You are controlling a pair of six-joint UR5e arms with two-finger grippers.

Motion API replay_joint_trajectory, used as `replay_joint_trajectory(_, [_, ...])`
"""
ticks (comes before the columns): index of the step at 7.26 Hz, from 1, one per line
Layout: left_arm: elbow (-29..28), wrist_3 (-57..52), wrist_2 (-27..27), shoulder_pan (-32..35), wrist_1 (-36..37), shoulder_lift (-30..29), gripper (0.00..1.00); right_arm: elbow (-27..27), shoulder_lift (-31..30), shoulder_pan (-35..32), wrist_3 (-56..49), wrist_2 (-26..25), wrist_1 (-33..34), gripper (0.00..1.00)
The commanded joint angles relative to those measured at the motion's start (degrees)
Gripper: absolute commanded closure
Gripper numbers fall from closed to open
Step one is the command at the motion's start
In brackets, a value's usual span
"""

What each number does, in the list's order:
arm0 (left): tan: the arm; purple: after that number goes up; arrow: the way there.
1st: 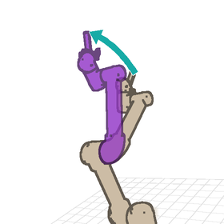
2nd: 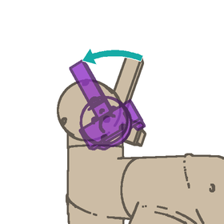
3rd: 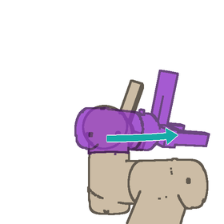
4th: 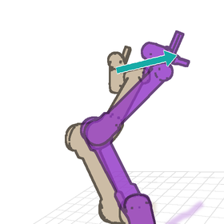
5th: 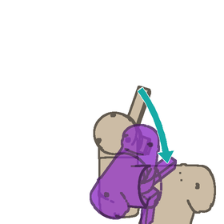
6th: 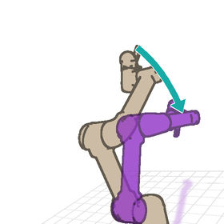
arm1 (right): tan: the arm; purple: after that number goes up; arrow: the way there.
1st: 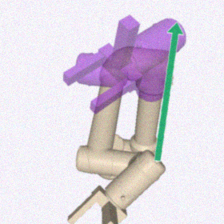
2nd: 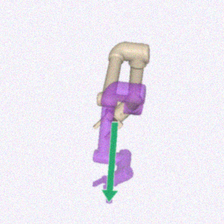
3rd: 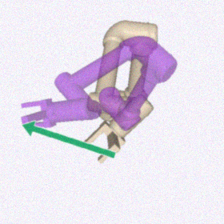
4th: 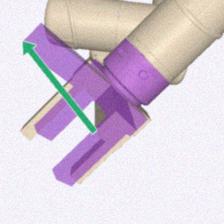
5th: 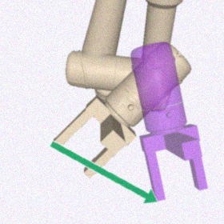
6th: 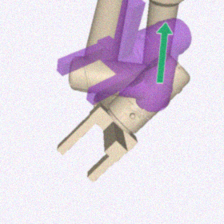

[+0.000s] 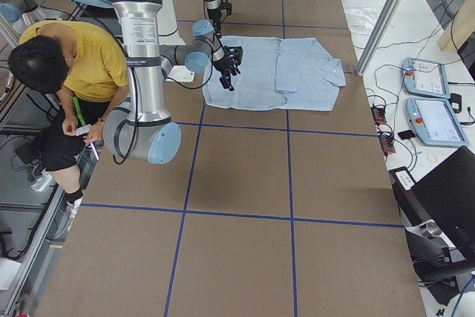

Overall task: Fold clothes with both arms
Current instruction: 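Lower both grippers onto the hem corners and grasp them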

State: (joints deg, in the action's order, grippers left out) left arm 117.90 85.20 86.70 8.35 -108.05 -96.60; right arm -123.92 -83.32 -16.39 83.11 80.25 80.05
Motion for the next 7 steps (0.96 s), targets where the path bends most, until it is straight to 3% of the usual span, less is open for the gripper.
replay_joint_trajectory(1, [1.3, 0.1, -0.7, 0.0, -0.1, -0.1, 1.0, 0.0, -6.3, 2.7, 3.5, -1.9, -8.6, 0.0])
replay_joint_trajectory(2, [1.3, 0.0, -2.7, 0.0, -0.1, -0.8, 1.0, 0.0, -7.0, 6.1, 8.2, -5.9, -8.8, 0.01])
replay_joint_trajectory(4, [1.3, -0.1, -3.4, -0.1, -0.1, -0.8, 1.0, 0.1, -8.3, 11.5, 12.2, -10.4, -8.4, 0.19])
replay_joint_trajectory(7, [1.4, -0.1, -5.0, -0.1, -0.1, -0.7, 1.0, 0.6, -13.4, 15.9, 13.3, -15.5, -8.4, 0.26])
